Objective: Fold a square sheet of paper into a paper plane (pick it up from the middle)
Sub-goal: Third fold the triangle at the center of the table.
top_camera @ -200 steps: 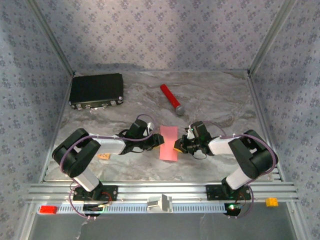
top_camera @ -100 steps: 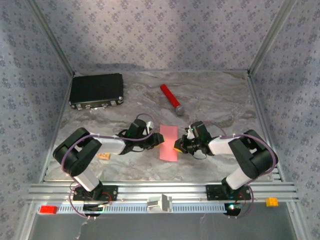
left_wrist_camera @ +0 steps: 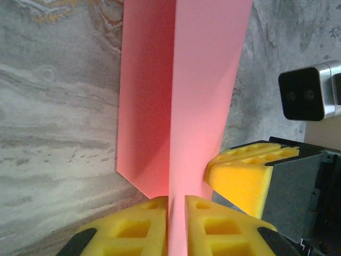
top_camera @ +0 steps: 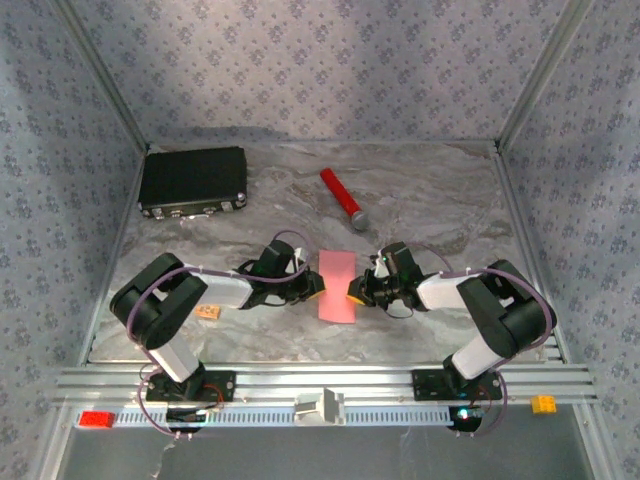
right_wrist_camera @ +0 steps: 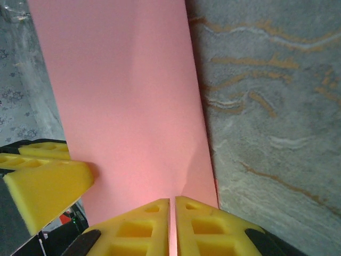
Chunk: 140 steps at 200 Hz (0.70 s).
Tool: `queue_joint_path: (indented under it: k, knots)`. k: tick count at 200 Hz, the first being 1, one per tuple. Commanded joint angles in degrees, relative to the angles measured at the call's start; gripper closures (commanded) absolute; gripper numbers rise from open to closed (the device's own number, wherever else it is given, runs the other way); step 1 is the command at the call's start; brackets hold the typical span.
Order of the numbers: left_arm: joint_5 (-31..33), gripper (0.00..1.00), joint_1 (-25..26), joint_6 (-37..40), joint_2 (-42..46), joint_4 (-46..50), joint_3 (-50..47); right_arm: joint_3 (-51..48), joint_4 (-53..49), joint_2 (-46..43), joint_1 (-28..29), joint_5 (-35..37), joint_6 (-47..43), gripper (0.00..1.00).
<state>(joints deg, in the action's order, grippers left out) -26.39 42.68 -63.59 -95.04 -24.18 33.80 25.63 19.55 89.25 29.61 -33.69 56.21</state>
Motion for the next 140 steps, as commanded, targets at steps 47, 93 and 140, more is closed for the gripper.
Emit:
queue_joint_path:
  k: [47,93,140]
  knots:
    - [-1.86,0.93,-0.47,-3.02,2.17,1.29,0.73,-0.59,-7.92,-11.95,0.86,11.04,-3.99,0.78]
    - [-2.68,0.95,-0.58,-5.62,3.48,3.74,2.25,3.32,-20.74,-23.93,5.53,20.96,-16.46,0.47]
    - [-2.56,0.95,-0.76,-6.19,3.7,3.72,2.64,3.2,-20.03,-25.83,18.23,35.01,-31.57,0.2]
